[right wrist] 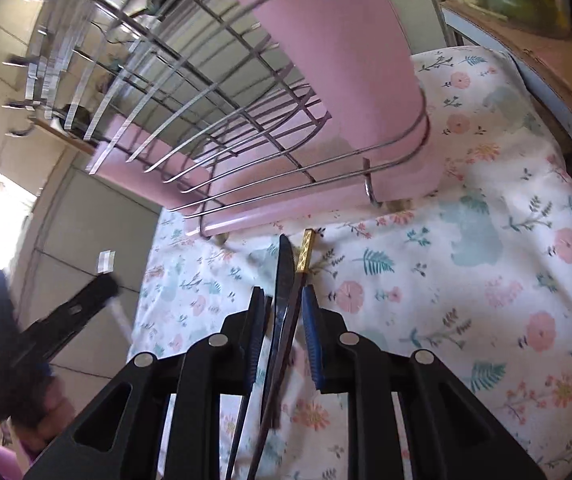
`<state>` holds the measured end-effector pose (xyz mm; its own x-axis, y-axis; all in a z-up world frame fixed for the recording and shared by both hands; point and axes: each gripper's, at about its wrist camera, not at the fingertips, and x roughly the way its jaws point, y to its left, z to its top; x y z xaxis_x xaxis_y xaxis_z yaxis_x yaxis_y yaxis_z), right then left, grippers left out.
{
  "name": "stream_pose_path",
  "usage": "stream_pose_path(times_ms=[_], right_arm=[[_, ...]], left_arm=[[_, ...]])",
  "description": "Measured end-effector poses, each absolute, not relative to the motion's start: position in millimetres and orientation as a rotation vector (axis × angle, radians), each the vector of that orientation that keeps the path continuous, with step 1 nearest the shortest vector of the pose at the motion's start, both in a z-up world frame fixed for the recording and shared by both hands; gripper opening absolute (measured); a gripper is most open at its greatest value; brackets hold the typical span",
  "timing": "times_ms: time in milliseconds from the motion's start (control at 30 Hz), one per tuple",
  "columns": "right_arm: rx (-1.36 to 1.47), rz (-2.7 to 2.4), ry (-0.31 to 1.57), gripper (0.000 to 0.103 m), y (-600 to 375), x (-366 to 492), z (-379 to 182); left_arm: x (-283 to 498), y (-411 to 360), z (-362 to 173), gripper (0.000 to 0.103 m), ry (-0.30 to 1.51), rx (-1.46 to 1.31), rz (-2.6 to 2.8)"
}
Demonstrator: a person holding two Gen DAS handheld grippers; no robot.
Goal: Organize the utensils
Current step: 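Lift the fork into the pink cup with the left gripper while the right drops its chopstick in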
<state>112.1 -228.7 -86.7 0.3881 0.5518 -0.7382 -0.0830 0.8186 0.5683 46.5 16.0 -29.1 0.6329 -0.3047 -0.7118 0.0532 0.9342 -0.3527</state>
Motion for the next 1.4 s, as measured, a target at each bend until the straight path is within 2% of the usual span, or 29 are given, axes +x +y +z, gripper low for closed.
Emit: stream_pose_path(times_ms=[400,633,867,1400], right_arm=[[0.304,0.205,1.167,0.012,-182.1,148.4,-110.8],[0.372,0.231,1.111,0.007,-189.7,137.5,-109.2],[0.442,0.282,0.946,0.006,-216.2,103.7,-68.4],[0.424,0.287,0.427,0.006,-274.7,38.9,60.9]], left_arm=[[37.0,45.7,-13.9,0.013,0.769,-0.343,-0.262],[35.9,59.2,-8.4,0.013,0.744,-0.357,-0.261],[31.8,66.2,4.9,0.013,0.687,-0.348,-0.246],[17.6,64.2,58.2,0.013,0.547,-0.297,-0.207]])
